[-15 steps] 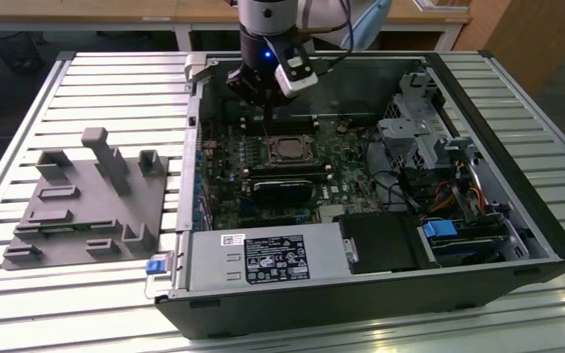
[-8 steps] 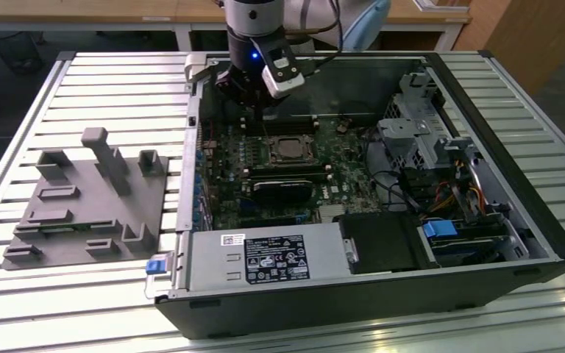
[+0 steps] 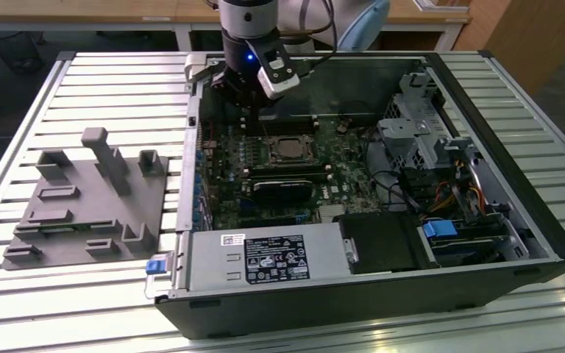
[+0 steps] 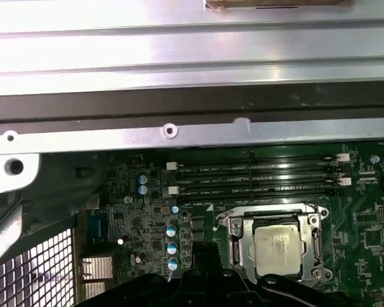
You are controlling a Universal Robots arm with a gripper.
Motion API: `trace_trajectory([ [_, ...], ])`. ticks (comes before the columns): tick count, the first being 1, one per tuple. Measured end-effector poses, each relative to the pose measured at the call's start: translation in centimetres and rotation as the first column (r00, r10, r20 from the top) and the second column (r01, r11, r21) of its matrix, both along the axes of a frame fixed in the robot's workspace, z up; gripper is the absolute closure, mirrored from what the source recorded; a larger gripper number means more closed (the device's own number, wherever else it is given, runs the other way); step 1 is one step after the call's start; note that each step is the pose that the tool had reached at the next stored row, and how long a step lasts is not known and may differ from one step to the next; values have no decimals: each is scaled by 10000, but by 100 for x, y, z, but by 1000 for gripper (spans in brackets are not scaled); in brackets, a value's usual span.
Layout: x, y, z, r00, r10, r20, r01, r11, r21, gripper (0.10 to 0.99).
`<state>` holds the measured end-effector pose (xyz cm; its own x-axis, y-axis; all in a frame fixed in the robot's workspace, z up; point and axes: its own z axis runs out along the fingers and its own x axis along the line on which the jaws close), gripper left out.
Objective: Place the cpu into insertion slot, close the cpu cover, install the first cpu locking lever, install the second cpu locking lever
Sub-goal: 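Install the first cpu locking lever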
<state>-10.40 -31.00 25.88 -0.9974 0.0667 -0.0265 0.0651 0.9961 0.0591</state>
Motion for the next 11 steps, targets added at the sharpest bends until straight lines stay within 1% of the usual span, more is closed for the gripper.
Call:
trace_trajectory([
  [11, -34, 108, -37, 10000, 57, 2, -57, 10000, 2, 976],
])
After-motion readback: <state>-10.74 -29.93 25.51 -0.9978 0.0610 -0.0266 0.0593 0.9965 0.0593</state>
